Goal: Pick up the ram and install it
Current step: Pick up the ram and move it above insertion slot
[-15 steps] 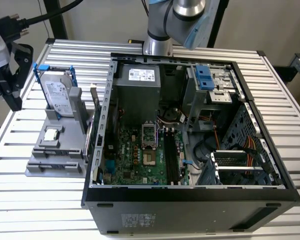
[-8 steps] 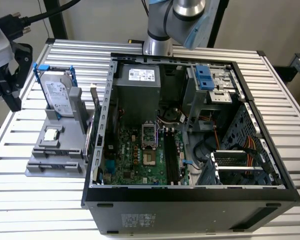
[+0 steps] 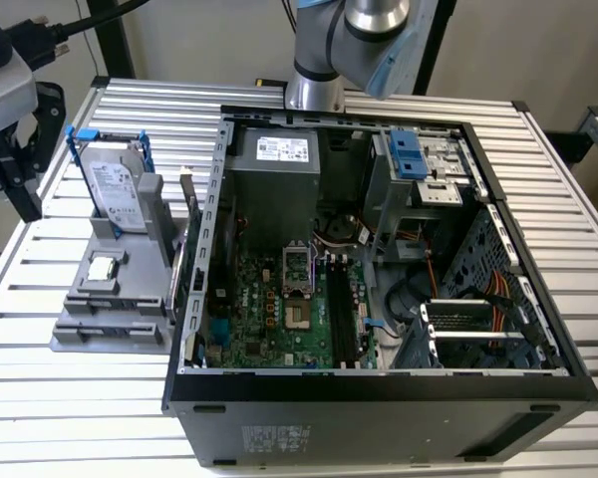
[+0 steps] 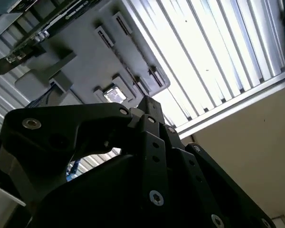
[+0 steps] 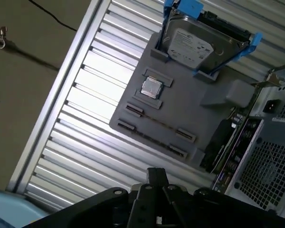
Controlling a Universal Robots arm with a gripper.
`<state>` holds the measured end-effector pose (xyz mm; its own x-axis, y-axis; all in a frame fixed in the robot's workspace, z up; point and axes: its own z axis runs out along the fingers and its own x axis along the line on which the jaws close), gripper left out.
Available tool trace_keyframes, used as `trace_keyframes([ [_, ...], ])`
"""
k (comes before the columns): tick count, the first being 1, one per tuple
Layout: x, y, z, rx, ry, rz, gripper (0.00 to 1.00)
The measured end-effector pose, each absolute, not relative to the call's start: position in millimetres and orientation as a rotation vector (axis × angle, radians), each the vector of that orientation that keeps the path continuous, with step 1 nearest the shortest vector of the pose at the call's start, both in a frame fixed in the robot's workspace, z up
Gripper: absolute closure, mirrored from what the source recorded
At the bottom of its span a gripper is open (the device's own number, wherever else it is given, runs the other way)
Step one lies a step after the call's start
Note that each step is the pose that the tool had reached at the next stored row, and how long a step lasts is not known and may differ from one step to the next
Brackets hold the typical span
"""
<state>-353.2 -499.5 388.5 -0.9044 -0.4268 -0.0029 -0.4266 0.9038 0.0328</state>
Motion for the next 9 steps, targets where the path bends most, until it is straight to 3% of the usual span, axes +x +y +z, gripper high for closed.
trace_keyframes([
  [9,-353.2,-496.0,388.5,0.854,-3.015,-0.041,1.0],
])
